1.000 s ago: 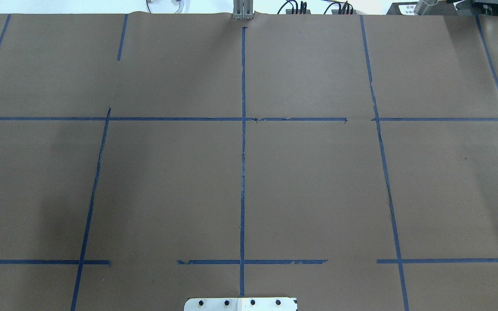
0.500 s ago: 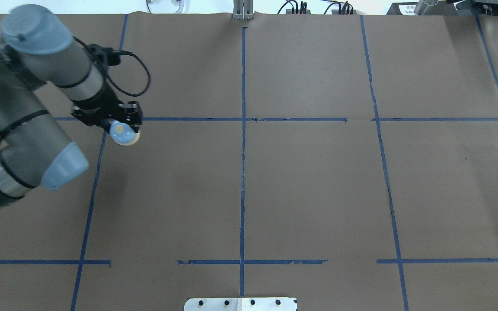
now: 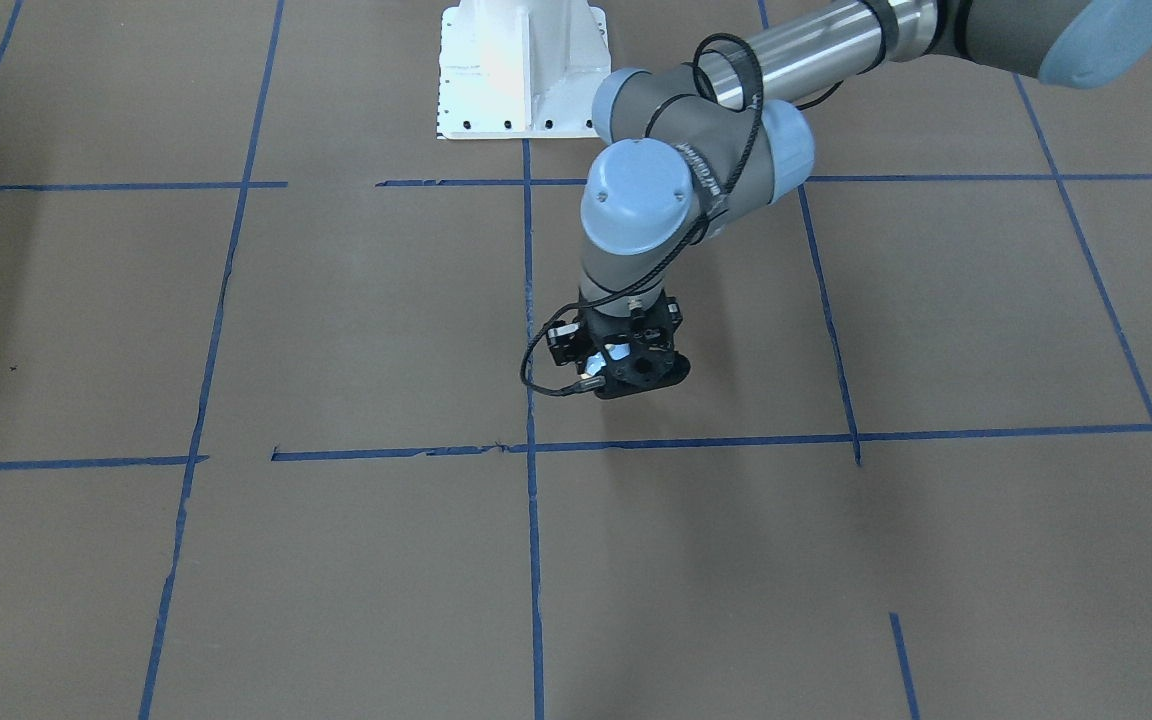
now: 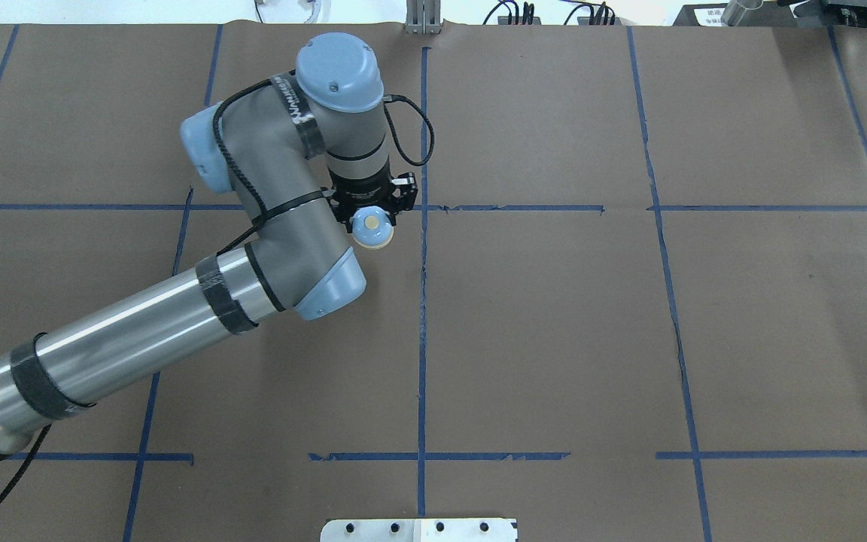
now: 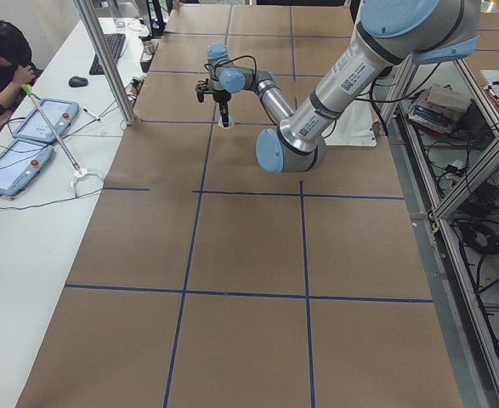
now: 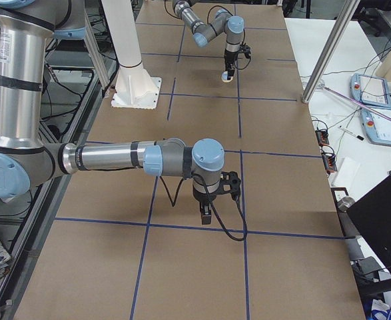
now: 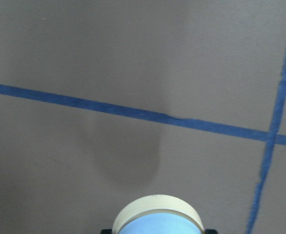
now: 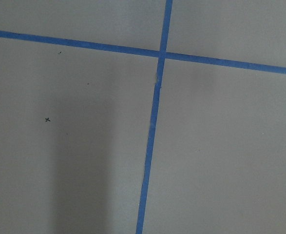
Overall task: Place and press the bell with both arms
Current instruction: 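Carry the bell with the left gripper toward the table's center grid crossing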
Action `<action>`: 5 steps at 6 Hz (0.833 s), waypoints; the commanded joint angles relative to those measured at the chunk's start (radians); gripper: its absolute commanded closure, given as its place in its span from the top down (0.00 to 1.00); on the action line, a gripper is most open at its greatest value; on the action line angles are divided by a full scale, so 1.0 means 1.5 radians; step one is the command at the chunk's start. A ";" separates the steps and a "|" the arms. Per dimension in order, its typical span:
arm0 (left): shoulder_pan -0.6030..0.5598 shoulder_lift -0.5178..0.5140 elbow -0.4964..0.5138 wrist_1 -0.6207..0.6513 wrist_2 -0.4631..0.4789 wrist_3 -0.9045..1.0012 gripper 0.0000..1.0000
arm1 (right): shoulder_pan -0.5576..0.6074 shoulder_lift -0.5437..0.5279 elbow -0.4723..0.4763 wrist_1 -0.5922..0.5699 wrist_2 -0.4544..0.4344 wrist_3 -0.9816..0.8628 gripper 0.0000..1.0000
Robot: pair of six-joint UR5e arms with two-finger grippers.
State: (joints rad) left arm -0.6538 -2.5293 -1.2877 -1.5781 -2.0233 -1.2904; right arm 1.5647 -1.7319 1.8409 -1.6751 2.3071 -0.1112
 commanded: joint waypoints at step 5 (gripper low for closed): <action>0.035 -0.071 0.148 -0.117 0.043 -0.010 1.00 | 0.000 0.000 0.000 0.000 0.000 0.003 1.00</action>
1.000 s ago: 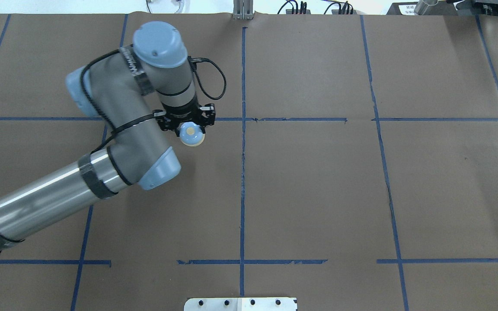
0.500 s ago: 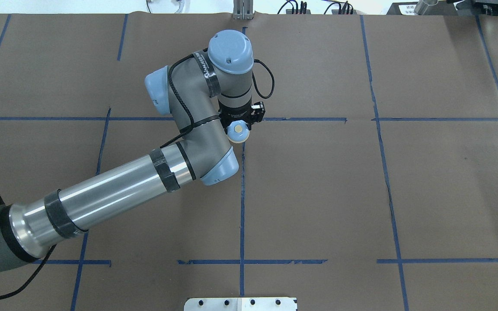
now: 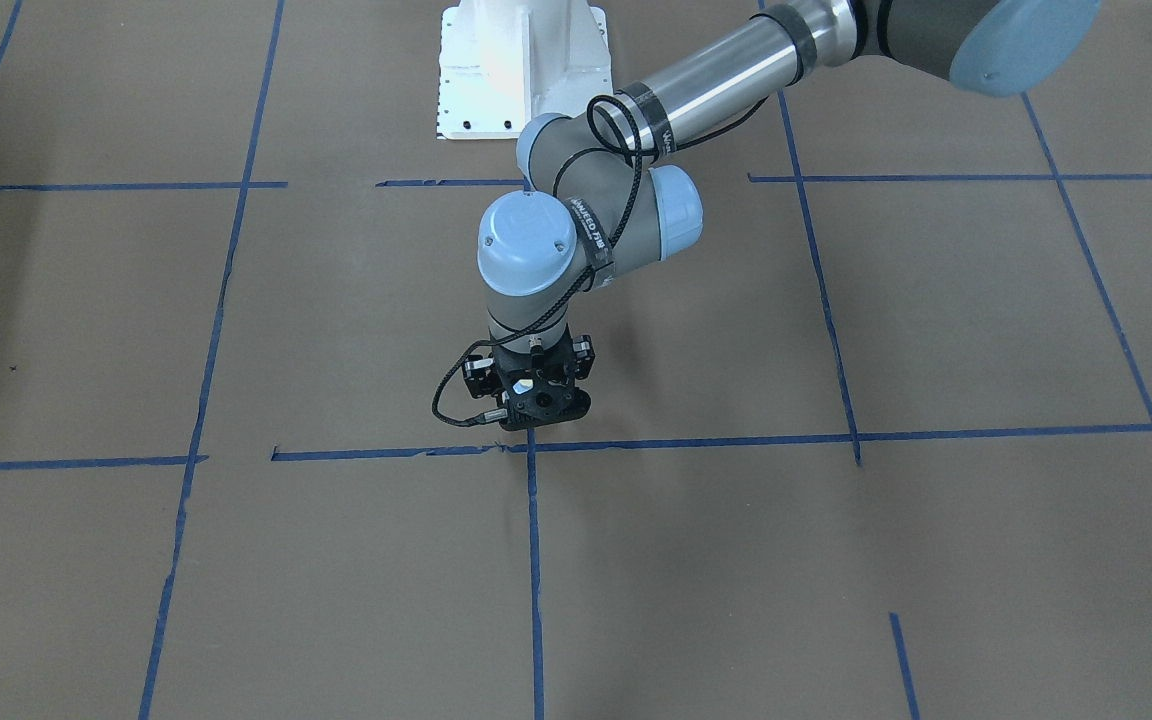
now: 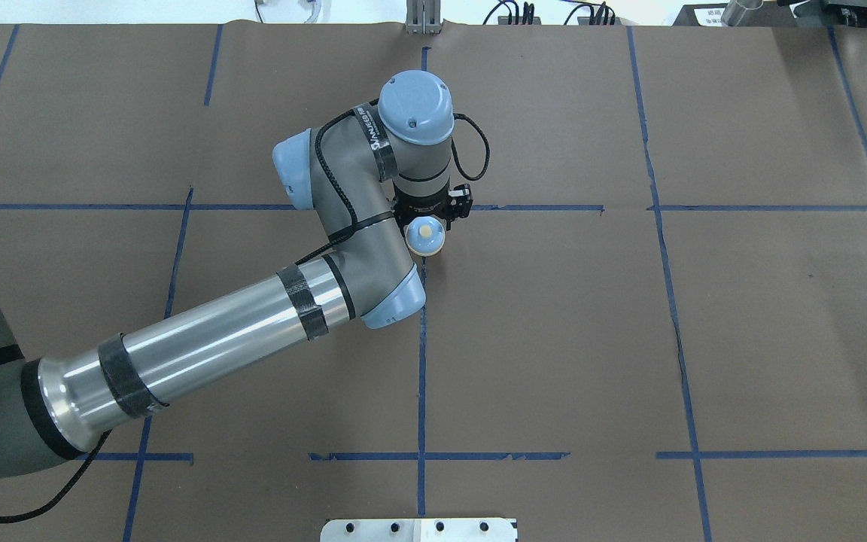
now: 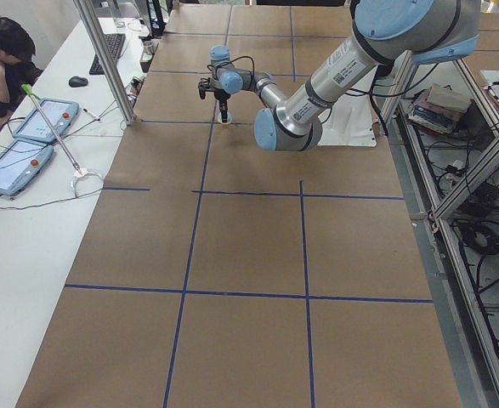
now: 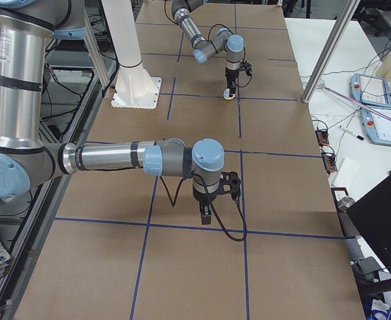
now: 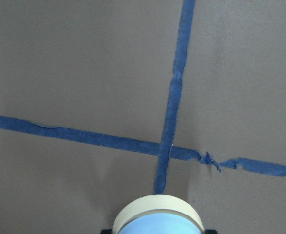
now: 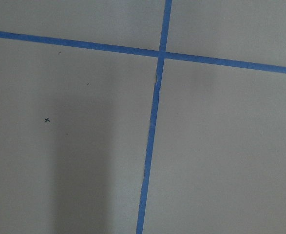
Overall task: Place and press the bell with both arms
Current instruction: 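Lower the bell onto the table and open the left gripper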
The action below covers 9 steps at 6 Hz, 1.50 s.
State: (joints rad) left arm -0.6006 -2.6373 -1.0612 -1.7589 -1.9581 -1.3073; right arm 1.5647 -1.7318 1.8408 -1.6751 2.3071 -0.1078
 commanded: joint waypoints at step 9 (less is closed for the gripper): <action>-0.332 0.527 -0.534 0.190 -0.183 0.628 1.00 | -0.338 0.320 0.082 0.004 0.025 0.629 1.00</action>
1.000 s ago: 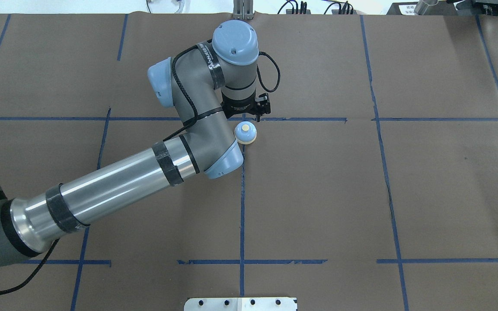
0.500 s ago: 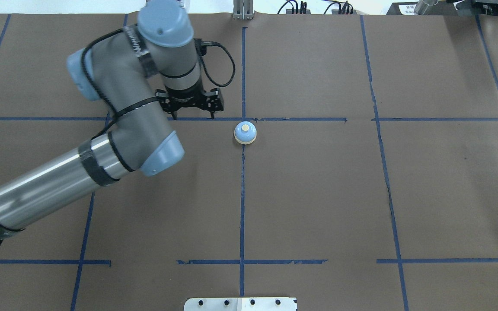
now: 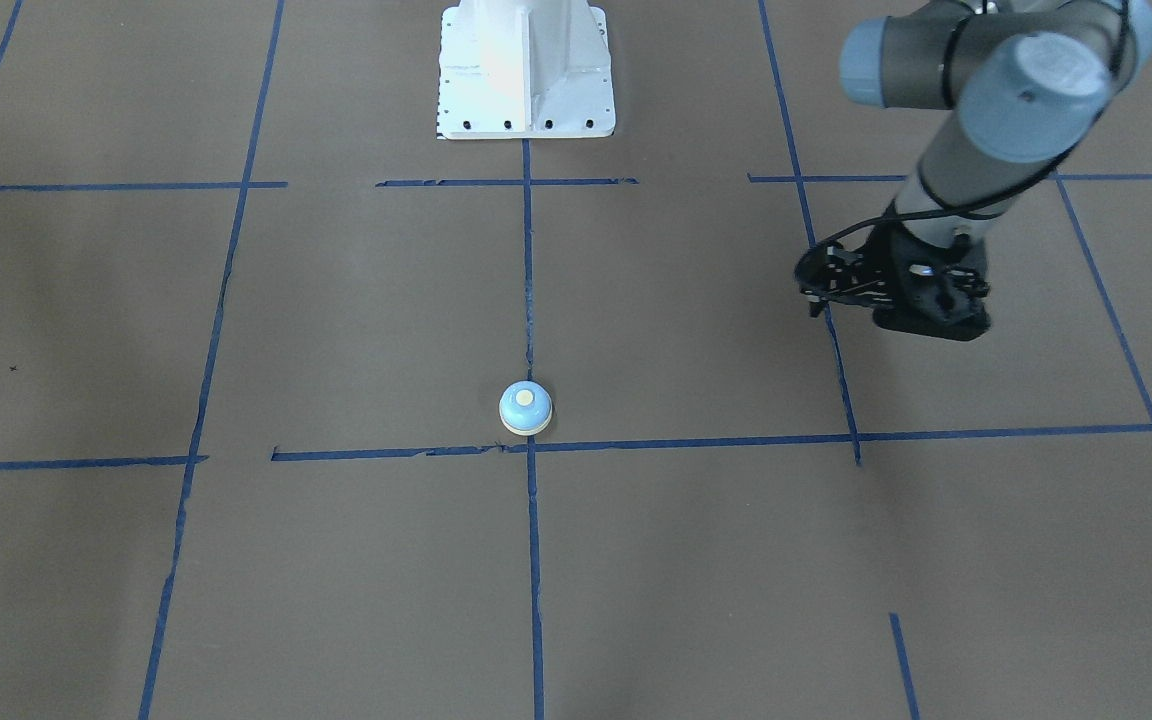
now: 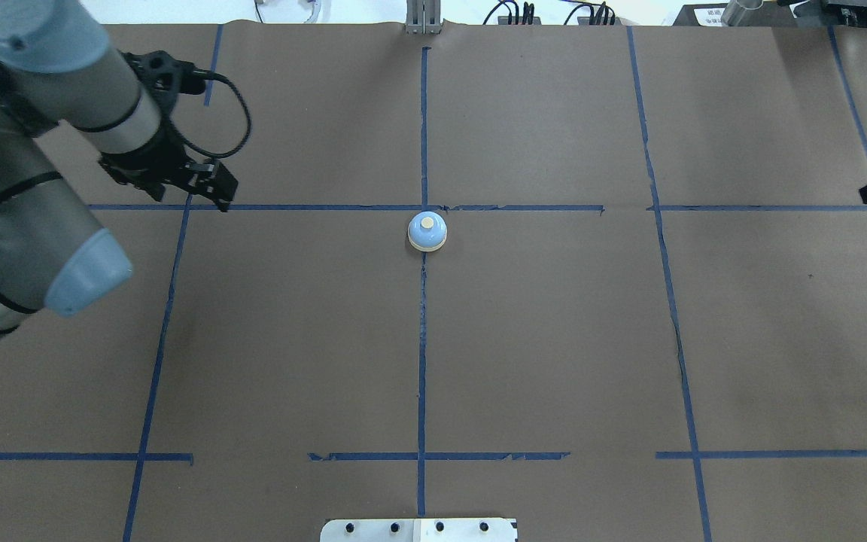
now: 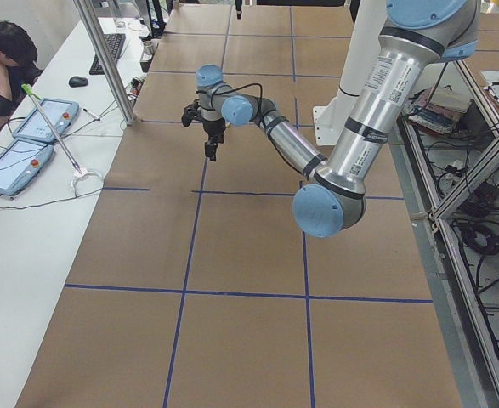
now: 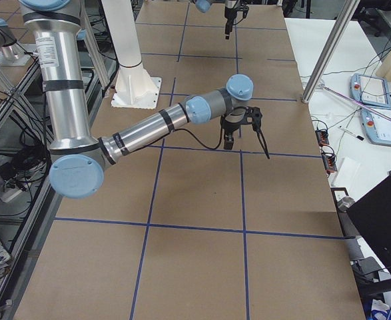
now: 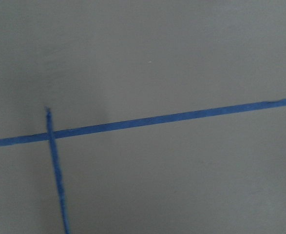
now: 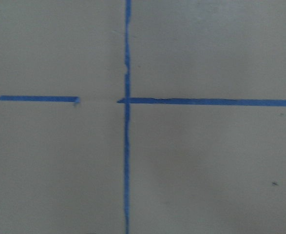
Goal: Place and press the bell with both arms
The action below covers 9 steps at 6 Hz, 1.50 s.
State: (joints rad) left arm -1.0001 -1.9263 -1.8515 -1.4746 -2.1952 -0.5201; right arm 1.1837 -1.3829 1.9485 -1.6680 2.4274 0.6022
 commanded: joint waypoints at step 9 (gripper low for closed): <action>-0.332 0.254 0.084 -0.003 -0.134 0.415 1.00 | -0.386 0.543 -0.501 0.163 -0.378 0.488 0.00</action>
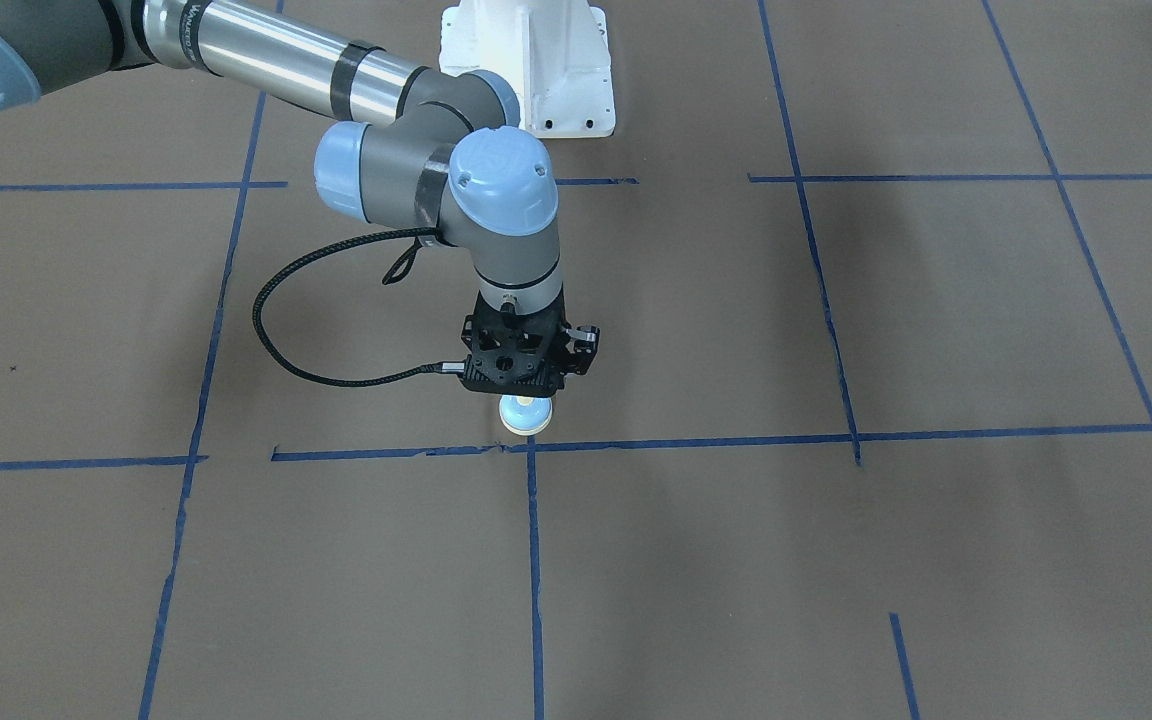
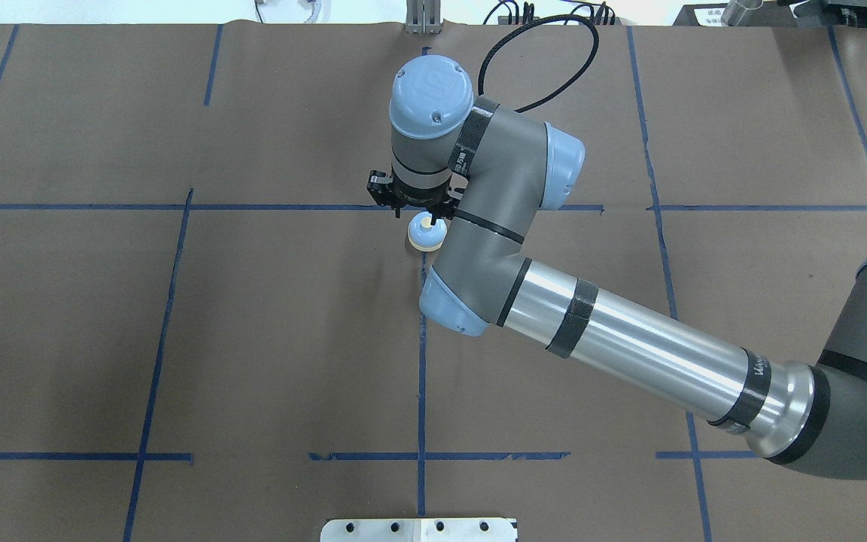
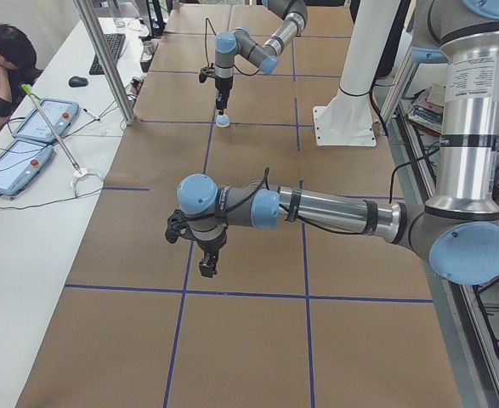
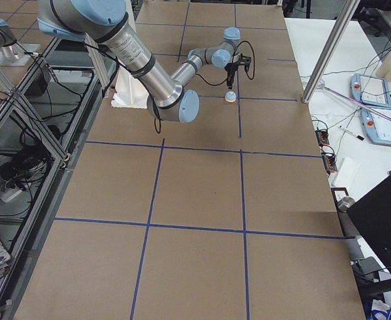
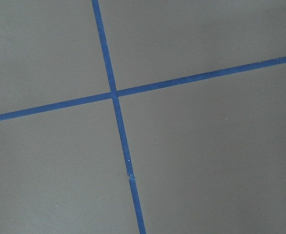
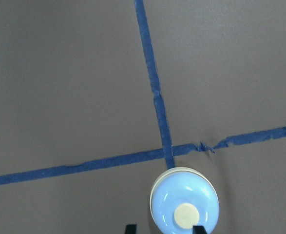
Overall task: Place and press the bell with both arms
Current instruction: 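Press down on the bell's button with the right gripper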
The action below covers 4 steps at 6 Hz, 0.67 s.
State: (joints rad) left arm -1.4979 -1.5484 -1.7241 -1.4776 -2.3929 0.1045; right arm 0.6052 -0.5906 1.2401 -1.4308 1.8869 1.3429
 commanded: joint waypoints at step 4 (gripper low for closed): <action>-0.001 0.004 0.000 -0.001 -0.016 -0.005 1.00 | -0.002 0.006 -0.038 0.002 -0.015 -0.017 0.00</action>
State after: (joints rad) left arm -1.4987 -1.5417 -1.7243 -1.4788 -2.4171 0.0978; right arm 0.6040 -0.5753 1.1842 -1.4287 1.8635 1.3189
